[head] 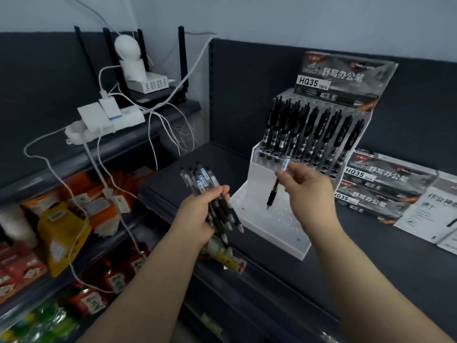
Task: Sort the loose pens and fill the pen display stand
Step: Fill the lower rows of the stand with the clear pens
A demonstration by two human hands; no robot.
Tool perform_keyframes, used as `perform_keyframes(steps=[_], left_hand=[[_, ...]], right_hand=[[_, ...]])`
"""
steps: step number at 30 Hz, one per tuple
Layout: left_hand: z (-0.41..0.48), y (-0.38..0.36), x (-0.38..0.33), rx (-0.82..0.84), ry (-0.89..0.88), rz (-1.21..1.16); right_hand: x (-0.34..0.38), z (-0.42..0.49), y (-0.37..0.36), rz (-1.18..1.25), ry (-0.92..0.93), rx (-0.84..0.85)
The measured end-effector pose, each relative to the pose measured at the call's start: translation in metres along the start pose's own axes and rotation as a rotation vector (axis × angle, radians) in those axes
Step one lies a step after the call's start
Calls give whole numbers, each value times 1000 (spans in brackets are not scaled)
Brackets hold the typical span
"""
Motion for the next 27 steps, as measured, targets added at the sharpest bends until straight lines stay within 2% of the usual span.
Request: perform_keyframes(steps=[6, 12, 23, 27], left_hand=[[-5, 8, -12, 1, 25, 52], [-8, 13, -28, -22, -10, 65], [44, 29, -44, 112, 125, 127], [65, 29, -53, 198, 173, 151]], right_hand=[[13, 19, -22, -124, 126, -45], [4, 37, -38, -260, 141, -46], [-14, 54, -73, -559, -57, -50], [-12, 54, -80, -547, -130, -133]])
Point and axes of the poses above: each hand's wrist, its own z-axis towards the middle knuckle, its own y-axis out of the back of the hand, x = y × z, the point moved 1 cm from there along z, towards the middle knuckle, and after that the axes turned 15 degrees about x, right-handed, at the moved point
